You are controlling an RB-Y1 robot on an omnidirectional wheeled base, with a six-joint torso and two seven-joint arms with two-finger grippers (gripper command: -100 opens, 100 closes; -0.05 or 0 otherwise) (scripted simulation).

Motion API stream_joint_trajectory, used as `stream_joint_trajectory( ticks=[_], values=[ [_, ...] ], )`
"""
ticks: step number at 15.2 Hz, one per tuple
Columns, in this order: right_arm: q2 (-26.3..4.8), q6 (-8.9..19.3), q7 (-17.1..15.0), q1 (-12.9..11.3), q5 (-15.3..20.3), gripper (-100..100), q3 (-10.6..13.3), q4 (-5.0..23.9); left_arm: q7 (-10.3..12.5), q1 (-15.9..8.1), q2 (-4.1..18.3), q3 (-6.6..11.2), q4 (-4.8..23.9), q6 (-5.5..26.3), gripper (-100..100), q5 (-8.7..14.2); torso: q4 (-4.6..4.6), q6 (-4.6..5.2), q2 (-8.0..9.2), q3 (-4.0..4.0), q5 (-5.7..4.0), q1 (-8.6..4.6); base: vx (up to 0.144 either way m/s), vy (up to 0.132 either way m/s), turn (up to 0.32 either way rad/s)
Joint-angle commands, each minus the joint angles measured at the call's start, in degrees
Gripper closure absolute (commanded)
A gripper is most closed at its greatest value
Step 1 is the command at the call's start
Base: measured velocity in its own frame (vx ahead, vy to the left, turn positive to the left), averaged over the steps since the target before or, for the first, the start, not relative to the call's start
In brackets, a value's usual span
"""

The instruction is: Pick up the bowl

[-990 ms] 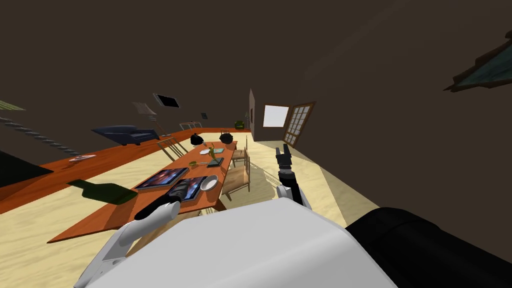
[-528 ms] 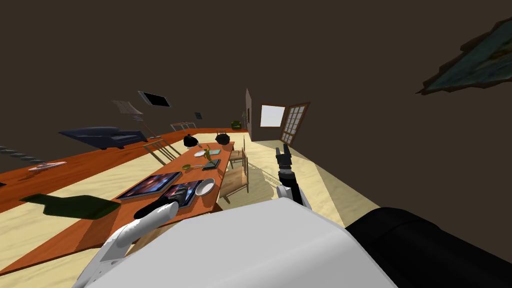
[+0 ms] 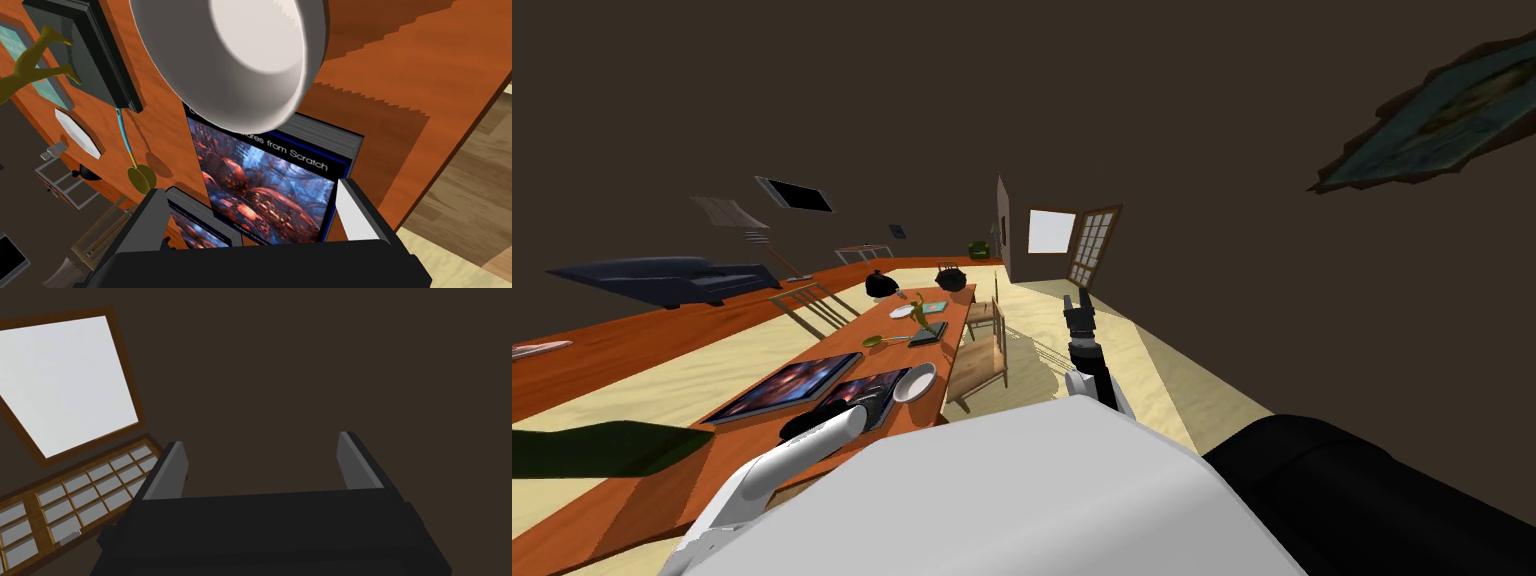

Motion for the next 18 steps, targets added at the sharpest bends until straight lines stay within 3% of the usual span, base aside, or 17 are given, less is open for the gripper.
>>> stream_joint_trajectory(
  ticks=[1,2,8,18],
  values=[
    [0.00,0.00,0.00,0.00,0.00,0,0.00,0.00,-0.44,-0.54,0.05,0.71,1.05,2.84,-100,0.45,0.00,0.00,0.00,0.00,0.00,0.00,0.033,0.025,-0.117],
    [0.00,0.00,0.00,0.00,0.00,0,0.00,0.00,-0.44,-0.54,0.05,0.71,1.05,2.84,-100,0.45,0.00,0.00,-0.01,-0.01,0.00,0.02,0.023,0.018,-0.057],
    [0.00,0.00,0.00,0.00,0.00,0,0.00,0.00,-1.78,-1.90,-0.66,3.08,3.91,10.49,-100,1.60,0.00,-0.01,0.00,0.00,0.01,0.03,0.028,0.022,-0.099],
    [0.00,0.00,0.00,0.00,0.00,0,0.00,0.00,-3.13,-3.25,-1.46,5.43,6.75,18.82,-100,2.76,0.00,-0.01,0.00,0.00,0.00,0.02,0.028,0.026,-0.083]
  ],
)
